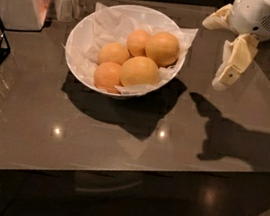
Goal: Pick orange from white bowl
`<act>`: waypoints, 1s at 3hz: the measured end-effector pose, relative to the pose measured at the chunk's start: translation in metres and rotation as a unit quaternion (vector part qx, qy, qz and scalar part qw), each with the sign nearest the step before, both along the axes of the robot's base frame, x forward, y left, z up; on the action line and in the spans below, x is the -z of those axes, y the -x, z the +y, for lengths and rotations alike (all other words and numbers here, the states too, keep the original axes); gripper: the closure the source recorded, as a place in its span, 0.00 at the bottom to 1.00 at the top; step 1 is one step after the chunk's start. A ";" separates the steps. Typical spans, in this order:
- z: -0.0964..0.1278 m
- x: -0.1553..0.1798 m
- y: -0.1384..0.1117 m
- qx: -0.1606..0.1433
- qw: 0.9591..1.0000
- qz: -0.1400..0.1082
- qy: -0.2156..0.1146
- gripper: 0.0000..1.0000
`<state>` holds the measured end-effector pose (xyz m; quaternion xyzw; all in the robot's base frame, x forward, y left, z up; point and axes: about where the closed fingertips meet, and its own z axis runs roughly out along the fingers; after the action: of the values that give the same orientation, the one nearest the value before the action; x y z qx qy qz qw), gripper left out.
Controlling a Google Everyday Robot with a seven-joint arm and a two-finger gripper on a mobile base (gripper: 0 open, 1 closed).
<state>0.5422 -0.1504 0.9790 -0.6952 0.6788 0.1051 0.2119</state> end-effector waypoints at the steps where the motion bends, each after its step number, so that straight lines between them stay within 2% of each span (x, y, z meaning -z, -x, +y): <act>1: 0.005 -0.018 -0.020 0.004 0.999 -0.032 -0.018 0.00; 2: 0.012 -0.011 -0.031 0.000 0.999 -0.034 -0.035 0.00; 3: 0.034 0.005 -0.054 -0.031 0.998 -0.015 -0.054 0.00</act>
Offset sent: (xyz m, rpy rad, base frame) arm 0.0303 0.0117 -0.0029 0.0949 -0.0220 0.0235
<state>0.5962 -0.1167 0.9742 -0.7052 0.6468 0.1381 0.2556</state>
